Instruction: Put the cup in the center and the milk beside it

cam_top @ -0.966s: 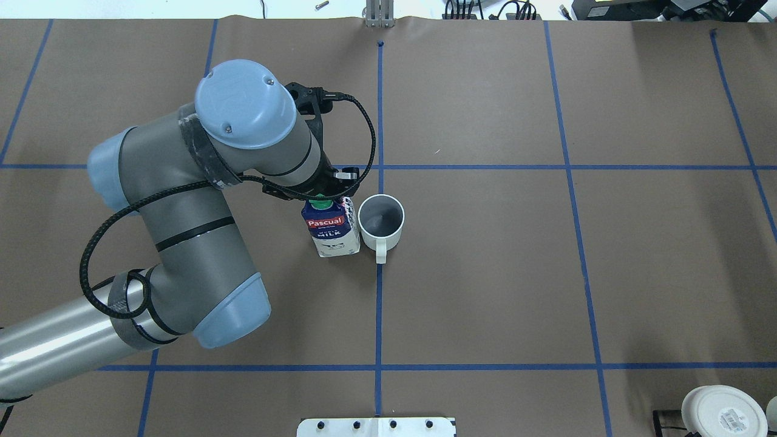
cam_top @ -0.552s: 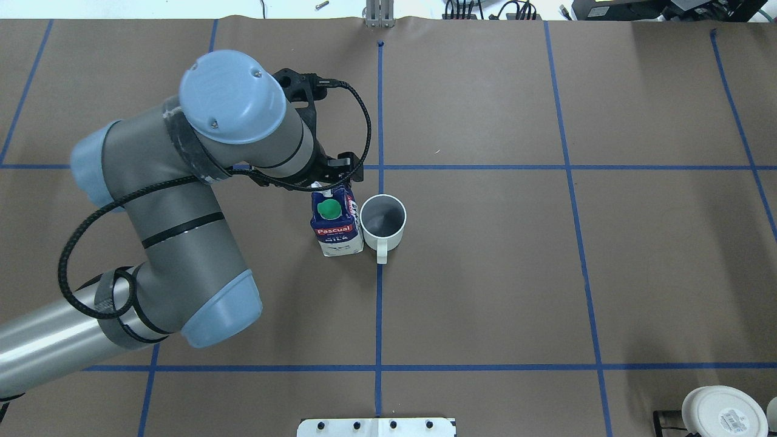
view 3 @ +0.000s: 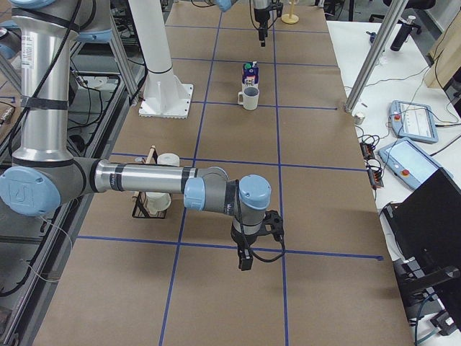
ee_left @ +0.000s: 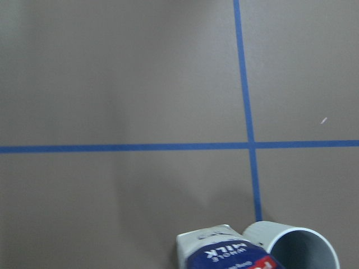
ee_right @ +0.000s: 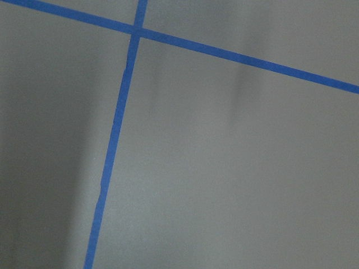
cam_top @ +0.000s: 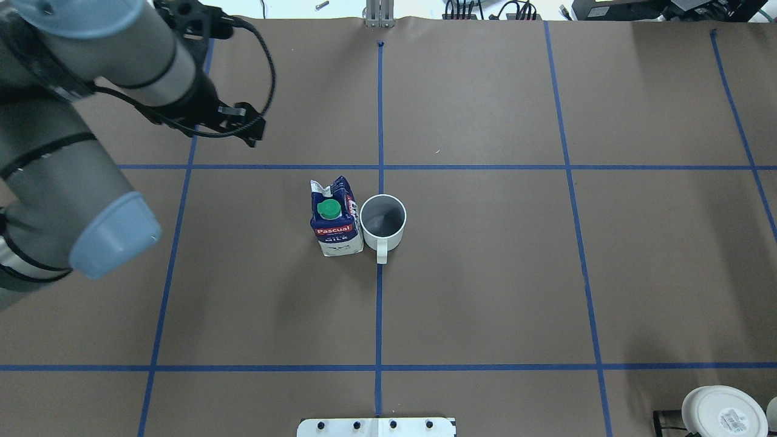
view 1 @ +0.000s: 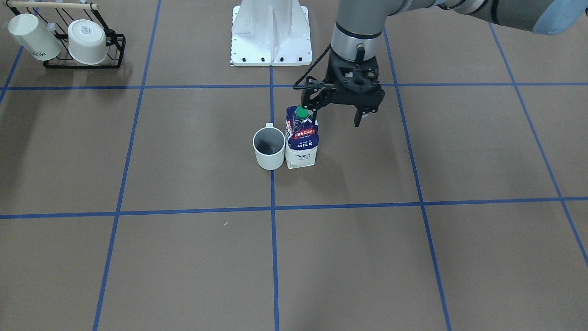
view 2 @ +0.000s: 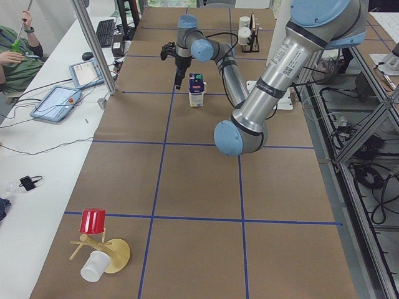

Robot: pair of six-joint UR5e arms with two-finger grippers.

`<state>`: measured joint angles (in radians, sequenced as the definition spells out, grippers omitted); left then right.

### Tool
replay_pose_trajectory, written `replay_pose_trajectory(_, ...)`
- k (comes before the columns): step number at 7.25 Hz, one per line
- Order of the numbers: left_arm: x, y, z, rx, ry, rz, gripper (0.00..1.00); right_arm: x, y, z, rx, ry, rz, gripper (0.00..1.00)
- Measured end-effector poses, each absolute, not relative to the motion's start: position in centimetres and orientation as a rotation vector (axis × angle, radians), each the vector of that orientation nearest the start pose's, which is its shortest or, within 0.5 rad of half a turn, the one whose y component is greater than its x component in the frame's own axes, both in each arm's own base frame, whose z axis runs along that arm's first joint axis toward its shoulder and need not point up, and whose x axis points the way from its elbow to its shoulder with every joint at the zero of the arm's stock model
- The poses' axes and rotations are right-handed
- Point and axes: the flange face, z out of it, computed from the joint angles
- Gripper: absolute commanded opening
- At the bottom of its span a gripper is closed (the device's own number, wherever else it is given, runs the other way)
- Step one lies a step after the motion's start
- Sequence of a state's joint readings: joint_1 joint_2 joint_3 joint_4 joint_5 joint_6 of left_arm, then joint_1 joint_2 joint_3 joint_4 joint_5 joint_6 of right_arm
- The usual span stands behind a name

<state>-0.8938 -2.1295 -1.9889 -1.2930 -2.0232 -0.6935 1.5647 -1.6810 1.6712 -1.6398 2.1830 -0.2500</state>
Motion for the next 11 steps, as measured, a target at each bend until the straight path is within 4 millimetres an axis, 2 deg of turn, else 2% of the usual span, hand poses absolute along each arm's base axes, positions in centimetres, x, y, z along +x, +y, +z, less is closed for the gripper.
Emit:
replay_pose_trajectory(2,18.8,-52.9,31.1,0.229,0.683,0.245,0.99,7.3,-43.9,68.0,-0.005,-0.618,-0.223,1.00)
replay_pose_trajectory(4,9.3,-53.3,42.3,0.114,0.726,0.249,0.99,7.3,-43.8,68.2,-0.009,-0.619,-0.221,1.00)
replay_pose_trajectory(5,4.5,-52.2,48.6,0.090,0.763,0.257,0.99,7.3,-43.8,68.4,-0.013,-0.619,-0.220,1.00)
replay_pose_trajectory(6,0.6,-50.3,53.7,0.093,0.776,0.253,0.99,7.3,-43.7,68.7,-0.019,-0.620,-0.218,1.00)
replay_pose_trajectory(7,-2.5,-47.8,57.3,0.092,0.779,0.222,0.99,7.3,-43.6,69.0,-0.025,-0.621,-0.216,1.00)
replay_pose_trajectory(8,-4.5,-45.9,59.3,0.084,0.782,0.184,0.99,7.3,-43.6,68.9,-0.025,-0.622,-0.216,1.00)
replay_pose_trajectory(11,-6.3,-43.0,61.4,0.062,0.785,0.135,0.99,7.2,-44.1,68.0,-0.006,-0.640,-0.218,1.00)
